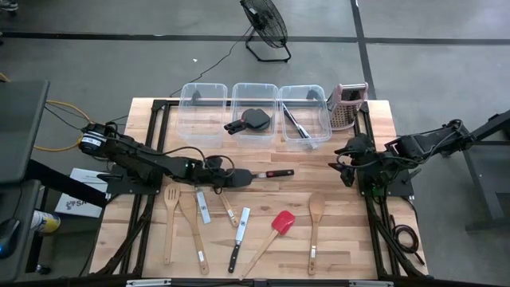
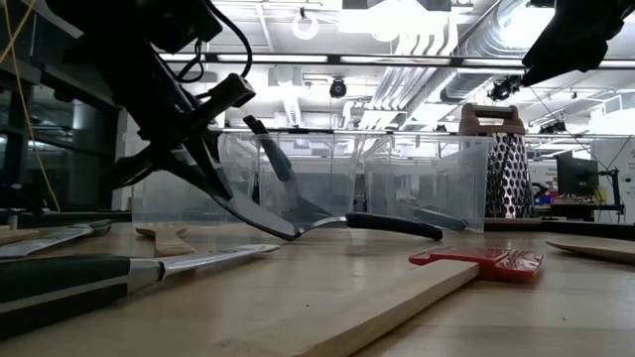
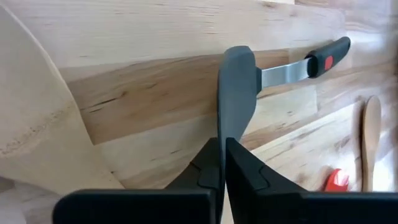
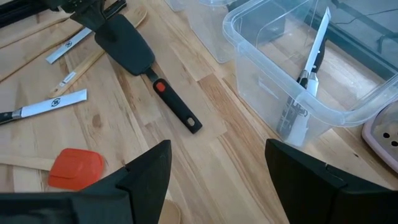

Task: Pick & Place Kitchen Items
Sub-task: Put the black spatula into the transparent middle bin

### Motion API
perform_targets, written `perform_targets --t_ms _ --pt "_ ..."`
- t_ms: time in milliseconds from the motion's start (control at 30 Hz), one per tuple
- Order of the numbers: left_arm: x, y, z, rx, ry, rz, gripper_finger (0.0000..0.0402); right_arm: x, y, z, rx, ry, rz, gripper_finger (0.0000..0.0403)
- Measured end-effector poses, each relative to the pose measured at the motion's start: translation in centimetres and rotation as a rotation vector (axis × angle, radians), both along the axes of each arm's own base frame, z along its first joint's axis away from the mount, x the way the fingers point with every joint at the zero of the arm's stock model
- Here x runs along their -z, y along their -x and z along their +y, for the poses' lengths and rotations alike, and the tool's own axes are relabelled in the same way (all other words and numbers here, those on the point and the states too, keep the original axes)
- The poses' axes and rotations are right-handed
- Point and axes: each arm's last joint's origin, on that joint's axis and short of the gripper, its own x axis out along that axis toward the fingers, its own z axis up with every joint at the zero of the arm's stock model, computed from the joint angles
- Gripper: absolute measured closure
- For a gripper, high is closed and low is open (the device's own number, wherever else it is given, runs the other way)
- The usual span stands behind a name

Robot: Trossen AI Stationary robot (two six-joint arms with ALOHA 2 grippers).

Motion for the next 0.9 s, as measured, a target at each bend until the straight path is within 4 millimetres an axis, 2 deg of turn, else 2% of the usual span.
perform_targets --t_ms 167,433,900 --pt "-0.9 0.2 0.0 0.049 -0.029 -0.025 0.0399 0.0 0.0 0.0 0.000 0.000 0.000 0.0151" --pt "-3.9 1.3 0.2 0.119 -0.068 -0.123 0.0401 0.0 0.0 0.0 0.000 0.000 0.000 0.0151" --pt "-7.9 3.5 0.4 0.208 -0.105 -0.279 0.0401 0.0 0.0 0.0 0.004 -0.001 -0.001 0.0151"
